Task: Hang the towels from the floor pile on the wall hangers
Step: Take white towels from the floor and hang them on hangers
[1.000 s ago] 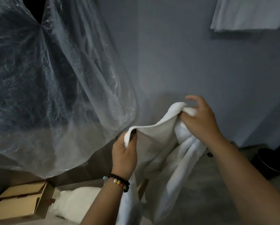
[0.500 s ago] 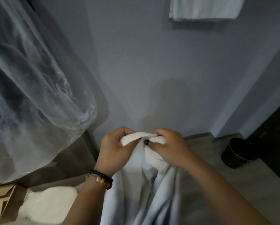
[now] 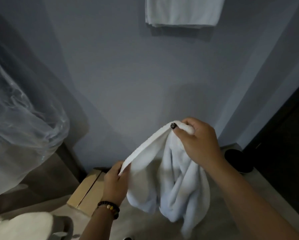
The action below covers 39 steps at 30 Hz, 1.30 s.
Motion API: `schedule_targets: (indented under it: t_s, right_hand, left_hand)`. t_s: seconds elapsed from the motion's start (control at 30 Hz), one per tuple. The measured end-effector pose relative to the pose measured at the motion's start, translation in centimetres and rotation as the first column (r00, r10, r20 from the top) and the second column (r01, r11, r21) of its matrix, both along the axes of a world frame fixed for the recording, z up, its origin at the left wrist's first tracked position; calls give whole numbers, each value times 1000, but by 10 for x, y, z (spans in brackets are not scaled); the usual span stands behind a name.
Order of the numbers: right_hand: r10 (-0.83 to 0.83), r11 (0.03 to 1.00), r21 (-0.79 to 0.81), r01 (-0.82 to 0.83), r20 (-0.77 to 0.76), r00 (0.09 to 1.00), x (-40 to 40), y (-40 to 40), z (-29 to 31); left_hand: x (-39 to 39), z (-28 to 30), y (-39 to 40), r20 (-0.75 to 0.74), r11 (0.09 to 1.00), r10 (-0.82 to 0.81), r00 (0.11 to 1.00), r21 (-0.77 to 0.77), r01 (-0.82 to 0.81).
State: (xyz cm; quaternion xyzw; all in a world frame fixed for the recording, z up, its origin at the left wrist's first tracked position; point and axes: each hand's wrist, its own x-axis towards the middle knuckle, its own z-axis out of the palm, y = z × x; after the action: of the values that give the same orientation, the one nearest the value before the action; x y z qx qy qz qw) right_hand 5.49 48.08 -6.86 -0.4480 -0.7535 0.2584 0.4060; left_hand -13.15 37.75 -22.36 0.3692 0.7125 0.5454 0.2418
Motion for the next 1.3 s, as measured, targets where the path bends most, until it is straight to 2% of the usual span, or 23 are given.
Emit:
schedule_targets:
  t_s: [0.13, 0.2, 0.33, 0.43, 0.5, 0.6, 0.67, 0.83, 0.97, 1.1, 1.17, 1.3]
  right_hand:
    - [-23, 999, -21, 27, 164, 986, -1, 48, -16]
    - [22, 995, -98, -1, 208, 978, -2, 66, -25]
    - [222, 958, -239, -156, 282, 934, -15, 100, -38]
    - [342, 914, -303, -270, 216, 915, -33, 130, -51]
    - [335, 922, -267, -280, 187, 924, -42, 151, -60]
    - [197, 974, -145, -172, 181, 964, -51, 178, -68]
    - [141, 983, -138, -123, 134, 981, -55, 192, -68]
    - [120, 987, -118, -109, 89, 989, -69, 228, -53]
    - [117, 989, -97, -112, 43, 992, -75, 268, -39]
    - [112, 989, -105, -106, 53, 992, -73, 305, -37]
    - [80, 992, -105, -75, 44, 996, -65, 321, -37]
    - [11, 995, -104, -9, 21, 1000, -40, 354, -34]
  left_hand:
    - [4, 30, 50, -76, 996, 38, 996, 83, -31]
    - [0, 50, 79, -131, 984, -8, 991, 174, 31]
    - [-1, 80, 135, -207, 944, -191, 960, 228, 237]
    - [-5, 85, 169, -261, 890, -334, 906, 230, 394]
    - [-13, 89, 185, -256, 874, -365, 895, 236, 424]
    - [-33, 85, 202, -251, 905, -321, 913, 202, 373]
    - [-48, 77, 208, -286, 933, -275, 918, 151, 327]
    - [-69, 48, 221, -431, 978, -173, 886, 32, 207]
    - [-71, 28, 231, -379, 998, -44, 924, -59, 23]
    - [-64, 27, 243, -497, 987, 61, 866, -96, -125]
    - [-58, 31, 252, -519, 976, 73, 852, -136, -167]
    - [-43, 29, 271, -489, 961, 14, 872, -234, -147]
